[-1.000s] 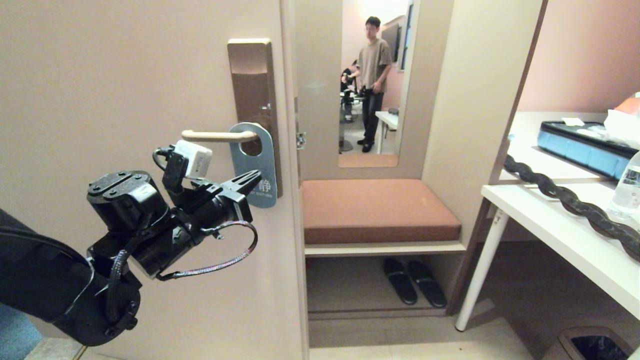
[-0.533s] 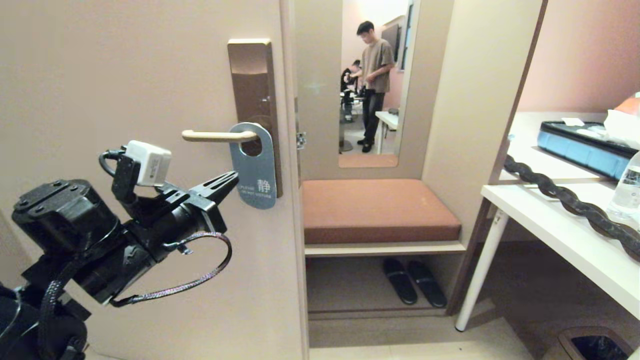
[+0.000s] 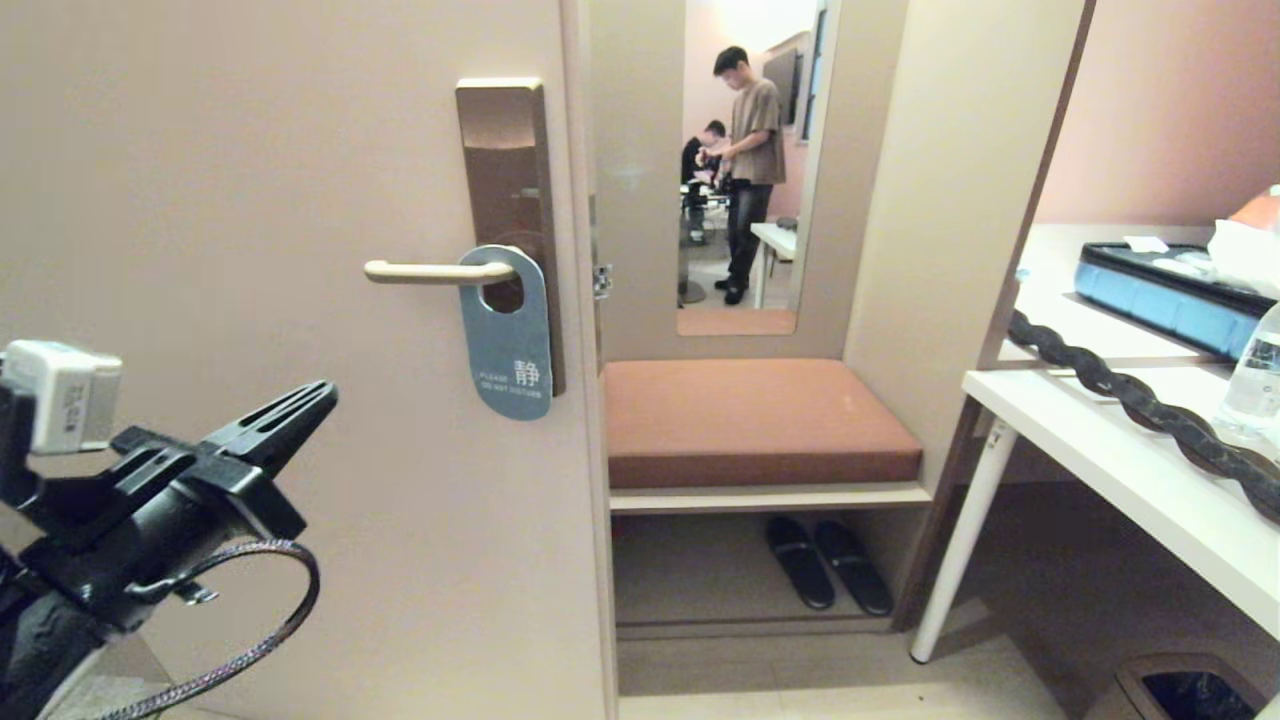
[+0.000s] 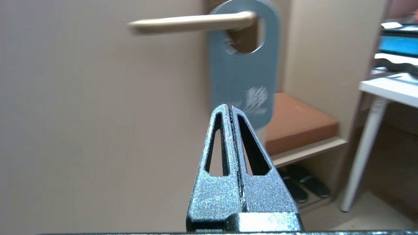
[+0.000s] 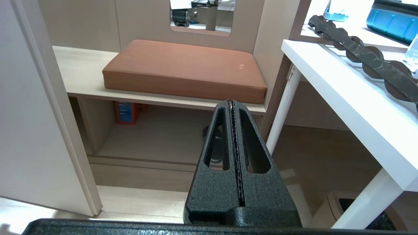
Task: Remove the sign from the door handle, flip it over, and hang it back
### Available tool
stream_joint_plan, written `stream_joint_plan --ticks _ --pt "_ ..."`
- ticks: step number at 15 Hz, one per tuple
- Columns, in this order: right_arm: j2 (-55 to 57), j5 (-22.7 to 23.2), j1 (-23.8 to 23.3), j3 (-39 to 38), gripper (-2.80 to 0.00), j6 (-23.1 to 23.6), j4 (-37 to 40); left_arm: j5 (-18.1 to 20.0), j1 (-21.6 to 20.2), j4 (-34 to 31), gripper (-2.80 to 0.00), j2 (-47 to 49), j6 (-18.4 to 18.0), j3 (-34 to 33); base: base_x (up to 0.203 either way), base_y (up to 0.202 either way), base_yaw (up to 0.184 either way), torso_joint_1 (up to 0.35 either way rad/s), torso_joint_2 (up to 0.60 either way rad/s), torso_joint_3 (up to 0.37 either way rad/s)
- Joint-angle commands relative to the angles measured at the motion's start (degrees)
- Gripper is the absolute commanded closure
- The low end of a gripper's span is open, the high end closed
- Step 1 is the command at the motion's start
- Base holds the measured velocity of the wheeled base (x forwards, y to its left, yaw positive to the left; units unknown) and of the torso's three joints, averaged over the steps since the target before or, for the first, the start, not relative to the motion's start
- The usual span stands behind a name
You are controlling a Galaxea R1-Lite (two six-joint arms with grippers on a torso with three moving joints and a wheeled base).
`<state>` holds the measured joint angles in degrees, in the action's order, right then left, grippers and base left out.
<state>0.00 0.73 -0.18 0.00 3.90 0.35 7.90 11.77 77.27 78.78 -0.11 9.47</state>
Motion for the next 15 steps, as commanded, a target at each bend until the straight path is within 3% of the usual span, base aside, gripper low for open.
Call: stream_joint_plan --ticks 1,5,8,11,15 --pt "0.0 0.06 0.01 0.0 0.0 0.05 0.0 -0.09 -3.92 -1.59 0.0 -10.15 -0.12 -4.91 0.0 0.0 0.0 0.0 0.0 0.0" --pt "0.0 0.06 0.01 0.0 0.0 0.05 0.0 -0.65 -5.5 -12.73 0.0 -22.77 -1.3 -8.99 0.0 0.0 0.0 0.0 0.0 0.0" --pt "0.0 0.06 -0.02 0.0 0.0 0.05 0.0 -2.07 -6.55 -25.79 0.0 -33.57 -1.48 -9.36 0.0 0.0 0.0 0.0 0.0 0.0" --pt "0.0 0.06 -0.08 0.0 0.0 0.05 0.0 -5.57 -9.87 -40.32 0.0 -45.44 -1.51 -9.45 0.0 0.0 0.0 0.0 0.0 0.0" --pt "0.0 0.06 -0.01 0.0 0.0 0.05 0.0 -6.58 -14.45 -58.21 0.0 -61.3 -2.0 -9.47 0.0 0.0 0.0 0.0 0.0 0.0"
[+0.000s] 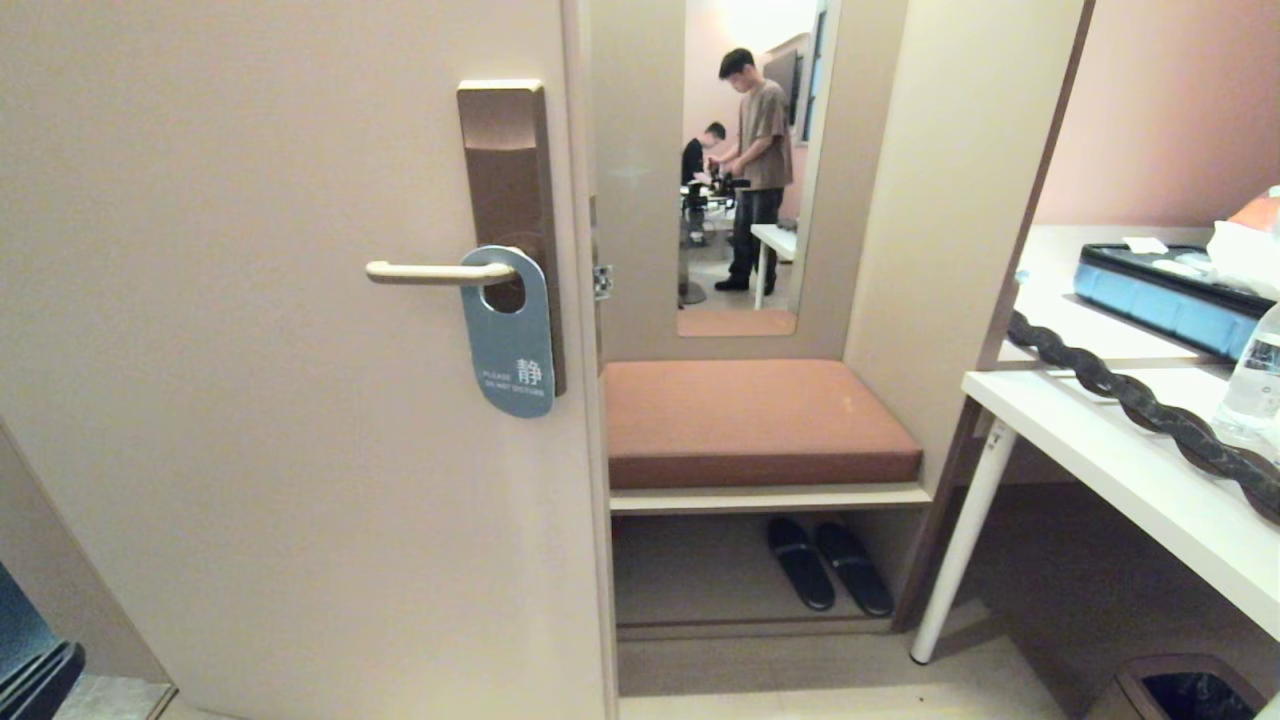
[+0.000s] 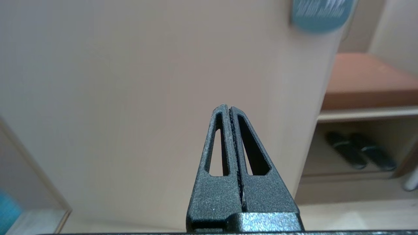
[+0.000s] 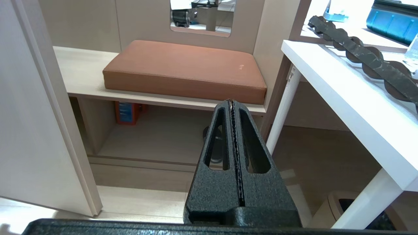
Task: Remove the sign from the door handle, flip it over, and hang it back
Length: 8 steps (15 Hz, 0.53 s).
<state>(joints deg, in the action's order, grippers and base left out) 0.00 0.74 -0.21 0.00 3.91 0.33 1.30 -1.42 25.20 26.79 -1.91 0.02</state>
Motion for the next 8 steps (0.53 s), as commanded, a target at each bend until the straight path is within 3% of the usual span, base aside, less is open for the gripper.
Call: stream_joint_plan --ticks 1,8 --pt "0.0 0.05 0.02 0.0 0.0 0.05 0.02 -0.28 -1.56 -11.36 0.0 -11.43 -0.53 -0.02 0.0 0.0 0.0 0.0 0.0 0.0" --pt "0.0 0.05 0.03 0.0 0.0 0.05 0.02 -0.28 1.0 -24.84 0.0 -26.68 -0.83 -0.02 0.0 0.0 0.0 0.0 0.0 0.0"
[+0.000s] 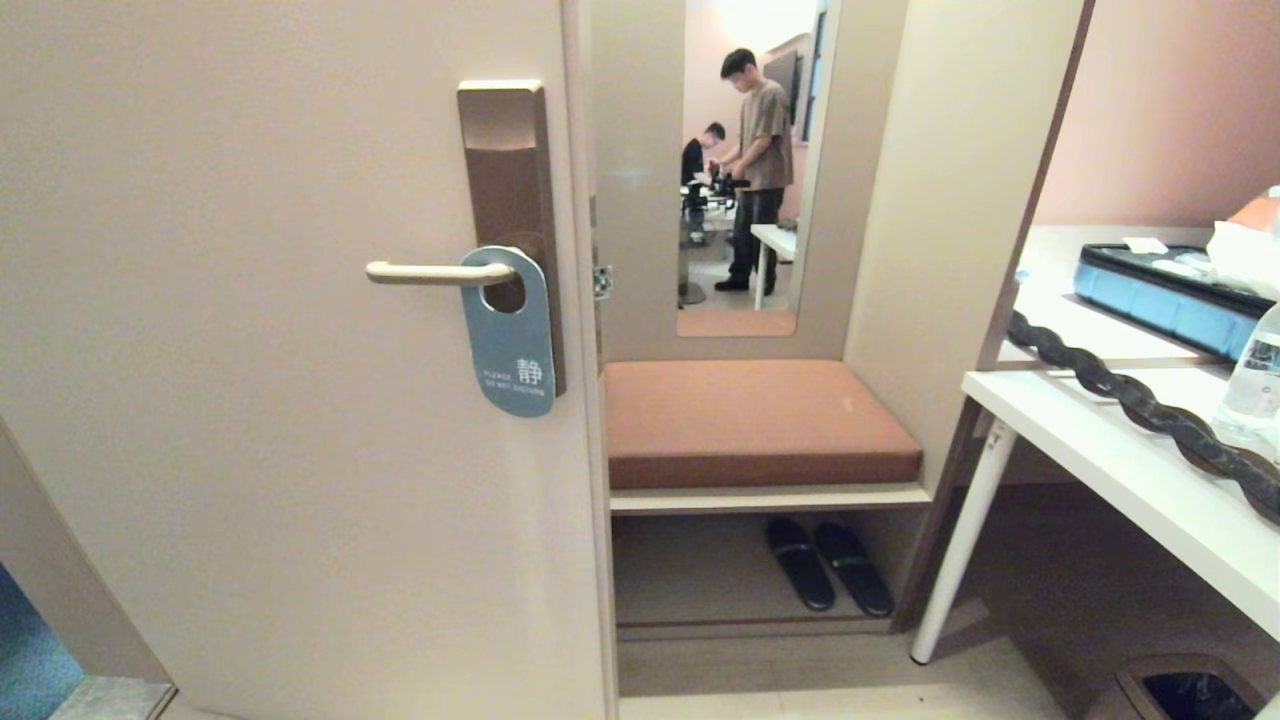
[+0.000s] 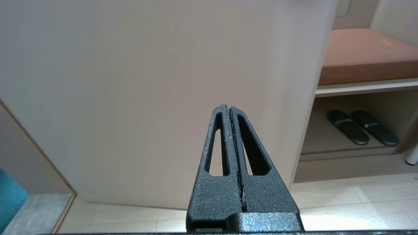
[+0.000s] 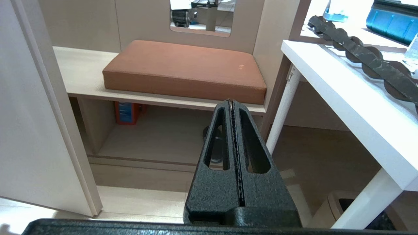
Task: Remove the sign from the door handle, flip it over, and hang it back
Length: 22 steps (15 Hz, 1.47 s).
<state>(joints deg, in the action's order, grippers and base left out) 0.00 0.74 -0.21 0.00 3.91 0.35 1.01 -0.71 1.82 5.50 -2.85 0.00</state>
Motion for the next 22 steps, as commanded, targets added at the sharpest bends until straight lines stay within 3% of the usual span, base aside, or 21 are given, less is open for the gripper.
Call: stream_joint_plan --ticks 1,22 --pt "0.0 0.05 0.03 0.0 0.0 0.04 0.0 -0.05 0.35 -1.73 0.0 -5.5 0.13 0.0 0.0 0.0 0.0 0.0 0.0 0.0" --pt "0.0 0.05 0.03 0.0 0.0 0.04 0.0 -0.66 0.35 -1.77 0.0 -5.5 3.56 0.0 0.0 0.0 0.0 0.0 0.0 0.0"
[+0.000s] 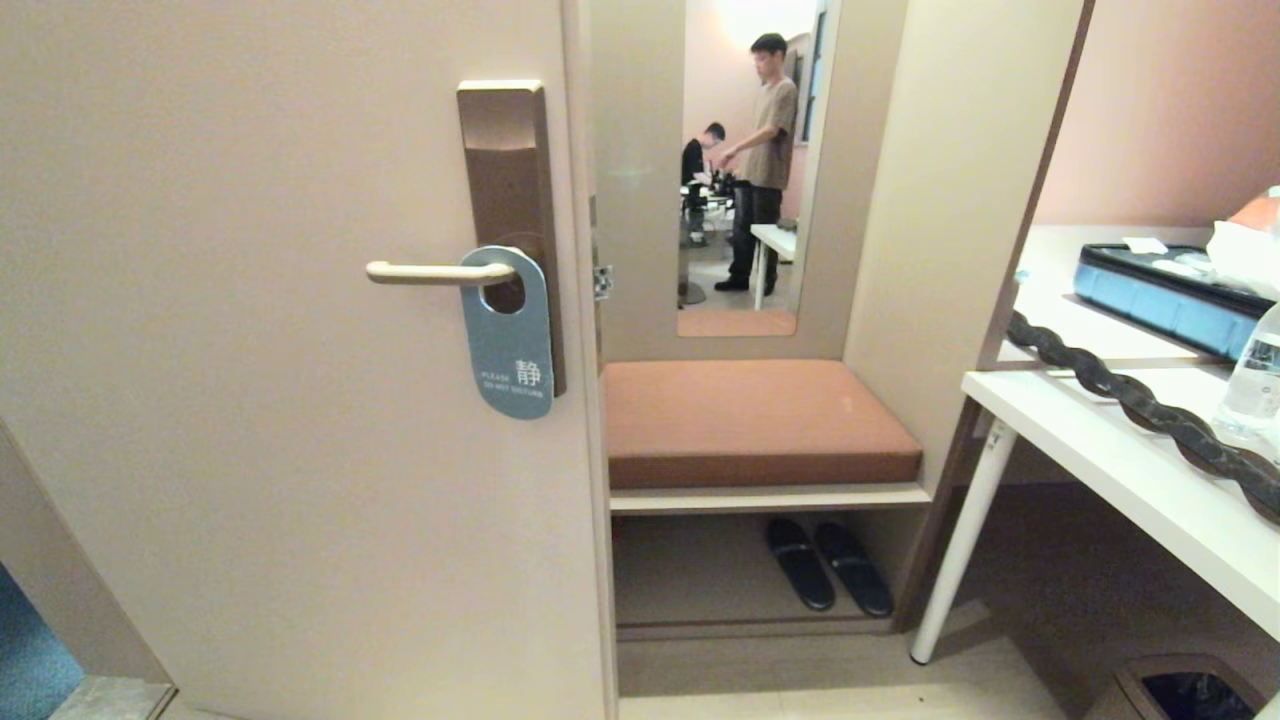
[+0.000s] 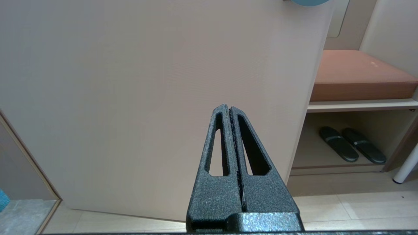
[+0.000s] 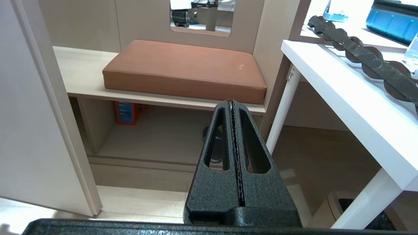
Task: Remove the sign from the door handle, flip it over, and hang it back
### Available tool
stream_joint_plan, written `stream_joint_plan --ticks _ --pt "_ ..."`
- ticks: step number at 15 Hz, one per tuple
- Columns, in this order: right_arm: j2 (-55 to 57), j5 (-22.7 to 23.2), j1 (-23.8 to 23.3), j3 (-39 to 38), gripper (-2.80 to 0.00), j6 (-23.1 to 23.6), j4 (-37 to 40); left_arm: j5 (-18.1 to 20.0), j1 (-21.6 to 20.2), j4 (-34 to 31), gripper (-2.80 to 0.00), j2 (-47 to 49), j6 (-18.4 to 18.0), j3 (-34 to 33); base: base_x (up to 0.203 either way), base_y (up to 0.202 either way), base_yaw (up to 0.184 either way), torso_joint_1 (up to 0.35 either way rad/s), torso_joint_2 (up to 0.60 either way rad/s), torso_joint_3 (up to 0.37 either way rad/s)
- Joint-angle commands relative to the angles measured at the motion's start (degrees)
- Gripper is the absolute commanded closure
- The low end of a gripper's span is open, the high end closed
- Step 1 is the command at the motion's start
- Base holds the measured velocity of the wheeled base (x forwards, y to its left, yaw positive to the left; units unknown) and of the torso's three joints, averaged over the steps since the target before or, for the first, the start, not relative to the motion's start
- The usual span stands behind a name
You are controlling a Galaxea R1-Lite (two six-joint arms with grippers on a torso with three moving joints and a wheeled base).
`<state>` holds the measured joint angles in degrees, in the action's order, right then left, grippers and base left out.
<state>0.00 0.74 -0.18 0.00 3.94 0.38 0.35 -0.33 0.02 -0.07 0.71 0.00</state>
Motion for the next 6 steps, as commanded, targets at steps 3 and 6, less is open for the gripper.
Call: stream_joint_plan --ticks 3,6 --pt "0.0 -0.48 0.01 0.0 0.0 -1.0 -0.03 0.0 -0.02 -0.02 0.0 0.07 0.0 0.0 0.0 0.0 0.0 0.0 0.0 0.0" --pt "0.0 -0.48 -0.06 0.0 0.0 -1.04 -0.03 0.0 -0.02 0.06 0.0 0.07 0.0 0.0 0.0 0.0 0.0 0.0 0.0 0.0"
